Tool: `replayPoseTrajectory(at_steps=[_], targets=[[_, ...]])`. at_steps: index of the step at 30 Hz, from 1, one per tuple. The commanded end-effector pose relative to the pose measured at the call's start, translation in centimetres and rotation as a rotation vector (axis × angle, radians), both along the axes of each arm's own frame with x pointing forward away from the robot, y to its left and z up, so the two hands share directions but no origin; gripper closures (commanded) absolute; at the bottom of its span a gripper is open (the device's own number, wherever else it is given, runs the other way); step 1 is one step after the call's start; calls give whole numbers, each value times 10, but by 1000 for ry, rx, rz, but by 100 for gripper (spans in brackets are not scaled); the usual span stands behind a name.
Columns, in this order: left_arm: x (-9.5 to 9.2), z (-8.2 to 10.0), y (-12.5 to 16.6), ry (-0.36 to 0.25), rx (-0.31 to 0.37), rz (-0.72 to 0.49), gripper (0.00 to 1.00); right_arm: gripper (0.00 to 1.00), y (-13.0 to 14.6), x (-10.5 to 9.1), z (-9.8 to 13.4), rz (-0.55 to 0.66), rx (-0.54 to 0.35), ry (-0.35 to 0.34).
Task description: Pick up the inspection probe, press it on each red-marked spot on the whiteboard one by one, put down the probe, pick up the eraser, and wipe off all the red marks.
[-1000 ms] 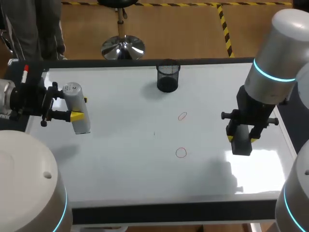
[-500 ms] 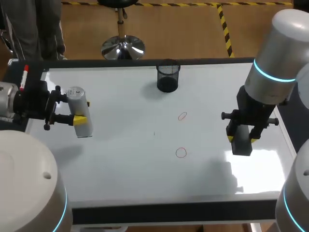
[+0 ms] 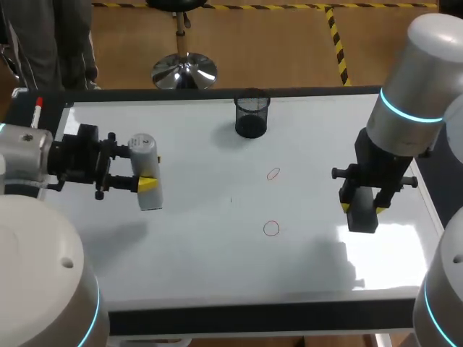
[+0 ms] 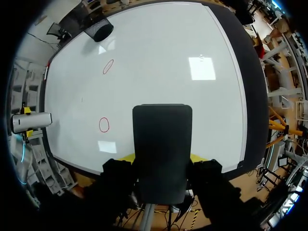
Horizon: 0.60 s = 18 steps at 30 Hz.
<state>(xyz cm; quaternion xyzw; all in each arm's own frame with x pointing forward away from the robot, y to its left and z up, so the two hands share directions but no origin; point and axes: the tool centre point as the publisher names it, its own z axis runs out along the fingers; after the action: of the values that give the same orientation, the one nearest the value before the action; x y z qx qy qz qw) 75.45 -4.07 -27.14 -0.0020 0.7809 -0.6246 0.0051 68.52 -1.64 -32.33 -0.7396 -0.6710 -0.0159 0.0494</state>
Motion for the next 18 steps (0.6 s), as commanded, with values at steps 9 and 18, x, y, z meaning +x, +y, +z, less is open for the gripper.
replayPoseTrajectory(at_steps=[9, 18], targets=[[-16, 4, -51, -12, -5, -5, 100, 100, -1, 0, 0, 1, 2, 0], [-17, 3, -74, -31, -32, -24, 100, 100, -1, 0, 0, 1, 2, 0]])
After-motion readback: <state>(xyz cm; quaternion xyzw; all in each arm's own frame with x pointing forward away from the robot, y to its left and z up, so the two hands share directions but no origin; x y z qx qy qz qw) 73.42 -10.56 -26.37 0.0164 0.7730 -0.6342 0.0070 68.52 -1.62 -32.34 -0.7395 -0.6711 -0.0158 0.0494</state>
